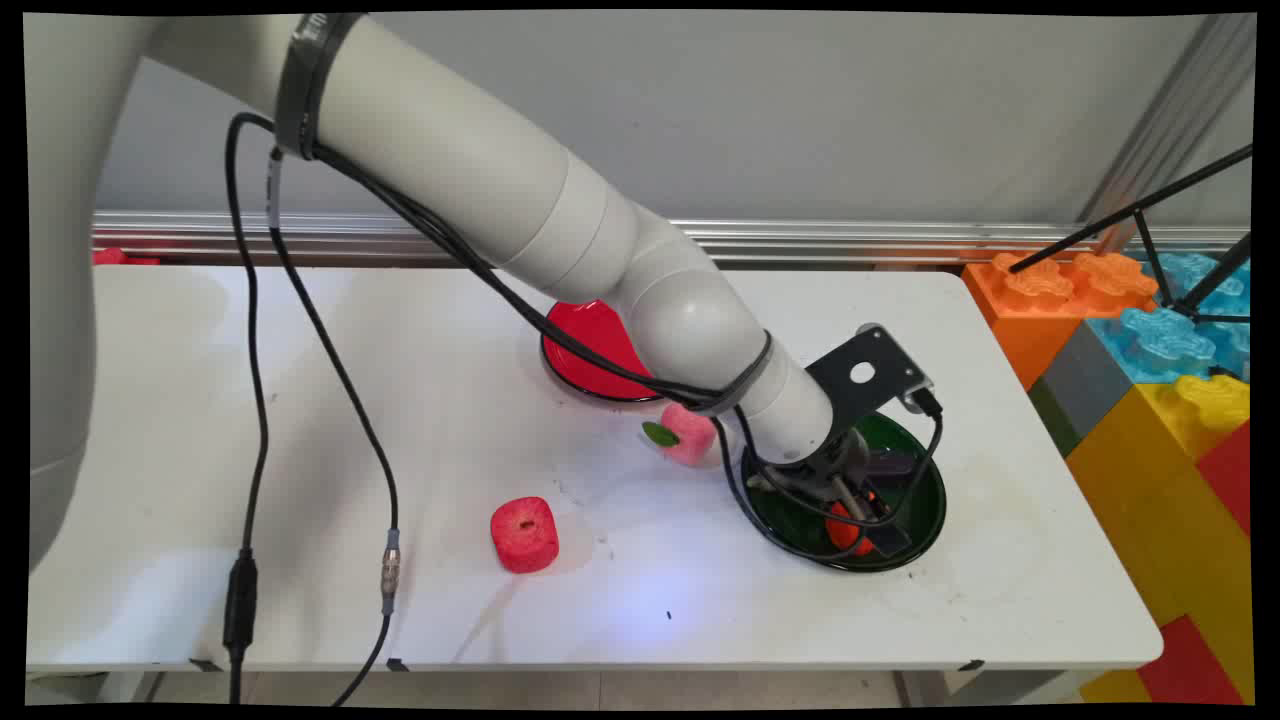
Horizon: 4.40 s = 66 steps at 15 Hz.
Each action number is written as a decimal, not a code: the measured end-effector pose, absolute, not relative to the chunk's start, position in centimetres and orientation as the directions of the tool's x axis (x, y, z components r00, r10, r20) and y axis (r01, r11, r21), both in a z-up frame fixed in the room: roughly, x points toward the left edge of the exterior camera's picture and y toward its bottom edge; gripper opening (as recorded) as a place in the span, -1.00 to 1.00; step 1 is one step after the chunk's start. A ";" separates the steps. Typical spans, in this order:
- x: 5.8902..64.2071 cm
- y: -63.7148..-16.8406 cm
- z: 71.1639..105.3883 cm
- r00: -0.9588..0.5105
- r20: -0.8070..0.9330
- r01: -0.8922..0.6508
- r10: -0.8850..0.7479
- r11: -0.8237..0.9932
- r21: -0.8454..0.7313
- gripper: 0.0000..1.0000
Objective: Pick up the eggplant from the green plate, then place the picked object on the table
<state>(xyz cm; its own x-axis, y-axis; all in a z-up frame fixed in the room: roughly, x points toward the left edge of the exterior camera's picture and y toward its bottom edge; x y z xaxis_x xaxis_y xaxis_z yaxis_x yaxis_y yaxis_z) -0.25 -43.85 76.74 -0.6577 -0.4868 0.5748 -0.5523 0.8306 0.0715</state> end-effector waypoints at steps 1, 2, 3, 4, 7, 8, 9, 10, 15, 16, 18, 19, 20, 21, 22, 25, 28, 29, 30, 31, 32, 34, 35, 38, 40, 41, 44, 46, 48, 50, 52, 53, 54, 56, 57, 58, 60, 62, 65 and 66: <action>-0.3 -44.1 76.9 -0.660 0.578 -0.548 -0.479 0.834 0.066 1.00; -0.4 -44.5 77.1 -0.662 0.584 -0.544 -0.470 0.837 0.058 1.00; -0.3 -44.9 77.4 -0.663 0.589 -0.542 -0.462 0.839 0.048 1.00; -0.2 -45.5 77.7 -0.666 0.594 -0.540 -0.451 0.841 0.033 1.00; 0.5 -47.0 77.9 -0.674 0.594 -0.543 -0.439 0.840 0.005 1.00; 0.7 -47.4 77.8 -0.677 0.590 -0.543 -0.440 0.840 0.003 1.00; 0.9 -47.8 77.6 -0.680 0.585 -0.542 -0.441 0.840 0.003 1.00; 1.1 -48.2 77.4 -0.682 0.582 -0.542 -0.444 0.840 0.006 1.00; 0.8 -49.6 76.1 -0.672 0.580 -0.539 -0.460 0.841 0.043 1.00; 0.7 -49.9 75.9 -0.668 0.583 -0.540 -0.464 0.840 0.050 1.00; 0.5 -50.5 75.5 -0.659 0.585 -0.545 -0.473 0.836 0.061 1.00; 0.4 -50.7 75.3 -0.656 0.586 -0.547 -0.476 0.834 0.066 1.00; 0.4 -51.0 75.1 -0.653 0.585 -0.549 -0.480 0.833 0.070 1.00; 0.3 -51.1 74.8 -0.652 0.584 -0.549 -0.483 0.832 0.075 1.00; 0.3 -51.3 74.7 -0.651 0.583 -0.549 -0.485 0.832 0.079 -1.00; 0.2 -51.5 74.4 -0.653 0.583 -0.543 -0.484 0.835 0.087 -1.00; 0.2 -51.7 74.5 -0.652 0.586 -0.535 -0.482 0.839 0.095 -1.00; 0.3 -51.8 74.7 -0.651 0.588 -0.532 -0.480 0.841 0.097 -1.00; 0.3 -51.8 75.1 -0.650 0.590 -0.530 -0.478 0.842 0.098 -1.00; 0.5 -51.8 75.6 -0.650 0.594 -0.527 -0.474 0.844 0.098 -1.00; 0.7 -51.8 76.4 -0.650 0.598 -0.524 -0.469 0.846 0.095 -1.00; 1.2 -51.8 77.7 -0.652 0.603 -0.520 -0.459 0.850 0.085 -1.00; 1.6 -51.7 78.6 -0.656 0.605 -0.516 -0.452 0.853 0.077 -1.00; 2.7 -51.4 80.7 -0.671 0.604 -0.500 -0.429 0.864 0.059 -1.00; 3.8 -50.9 82.4 -0.695 0.599 -0.467 -0.398 0.883 0.045 -1.00; 4.6 -50.7 83.2 -0.710 0.594 -0.445 -0.378 0.895 0.038 -1.00; 7.0 -50.1 84.5 -0.750 0.572 -0.392 -0.333 0.920 0.022 -1.00; 9.6 -49.7 85.2 -0.782 0.544 -0.358 -0.304 0.934 0.009 -1.00; 11.9 -49.5 85.4 -0.803 0.518 -0.340 -0.293 0.940 0.004 -1.00; 14.5 -49.2 85.2 -0.826 0.491 -0.317 -0.277 0.949 0.002 -1.00; 17.7 -48.7 84.6 -0.845 0.467 -0.293 -0.261 0.956 0.004 -1.00; 19.4 -48.5 84.1 -0.853 0.457 -0.278 -0.250 0.961 0.006 -1.00; 20.7 -48.2 83.6 -0.860 0.450 -0.266 -0.241 0.964 0.008 -1.00; 22.4 -47.8 82.7 -0.869 0.440 -0.246 -0.227 0.969 0.013 -1.00; 23.4 -47.6 82.1 -0.873 0.436 -0.235 -0.219 0.972 0.017 -1.00; 24.1 -47.4 81.8 -0.875 0.433 -0.229 -0.214 0.973 0.019 -1.00; 25.9 -47.0 80.5 -0.882 0.426 -0.213 -0.205 0.977 0.029 -1.00; 27.4 -46.6 79.3 -0.886 0.421 -0.199 -0.197 0.979 0.039 -1.00; 29.1 -46.4 77.8 -0.885 0.427 -0.187 -0.188 0.981 0.046 -1.00; 29.2 -46.4 77.6 -0.882 0.432 -0.186 -0.188 0.981 0.046 -1.00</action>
<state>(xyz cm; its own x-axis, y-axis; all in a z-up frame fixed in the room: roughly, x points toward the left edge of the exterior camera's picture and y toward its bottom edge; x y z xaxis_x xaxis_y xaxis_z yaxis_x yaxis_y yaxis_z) 29.24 -46.41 77.63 -0.8822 -0.1876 0.4319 -0.1863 0.9814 0.0458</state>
